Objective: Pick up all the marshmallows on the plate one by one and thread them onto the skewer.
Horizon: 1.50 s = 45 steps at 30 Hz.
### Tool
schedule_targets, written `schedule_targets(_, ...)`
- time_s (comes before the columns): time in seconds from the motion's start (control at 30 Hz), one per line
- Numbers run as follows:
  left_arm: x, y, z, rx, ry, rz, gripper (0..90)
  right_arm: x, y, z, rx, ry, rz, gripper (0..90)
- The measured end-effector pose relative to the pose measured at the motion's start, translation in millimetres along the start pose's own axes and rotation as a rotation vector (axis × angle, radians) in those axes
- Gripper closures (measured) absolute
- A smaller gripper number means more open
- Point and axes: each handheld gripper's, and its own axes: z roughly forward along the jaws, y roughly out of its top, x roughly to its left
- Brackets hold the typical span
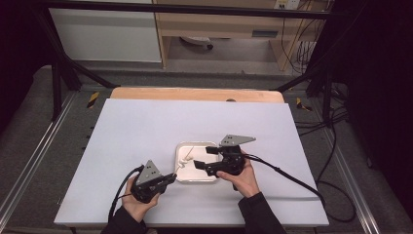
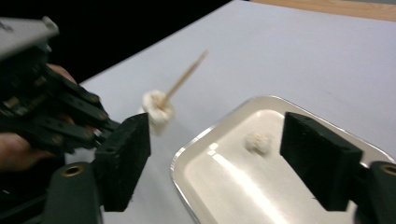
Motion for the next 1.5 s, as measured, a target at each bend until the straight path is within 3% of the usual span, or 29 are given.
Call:
schedule_targets(0.2,6.6,-0.2,-6.2,0.012,0.006,-0.017,88.4,-4.7,-5.9,-0.5,0.033,-0.058,-0.031,10.0)
schedule_targets(0.33,12.2,-0.4,-9.0,0.028,0.017,-0.026,88.4,-5.5,-7.4,1.9,0.058,-0.091,-0.053,8.0)
schedule_targets(0.63,21.6,-1.2,-11.8,0.039,0.027,-0.04,88.4,-10.7,-4.7,13.9,0.098,-0.133,-0.034,3.7)
schedule_targets(1.27,28.0,-1.9,-13.4,0.039,0.033,-0.049,88.4,-16.0,10.0,66.1,0.198,-0.191,-0.067,7.3)
schedule_targets(1.5,28.1,-2.0,-13.4,0.038,0.034,-0.049,88.4,-18.2,12.5,84.9,0.233,-0.201,-0.082,15.6)
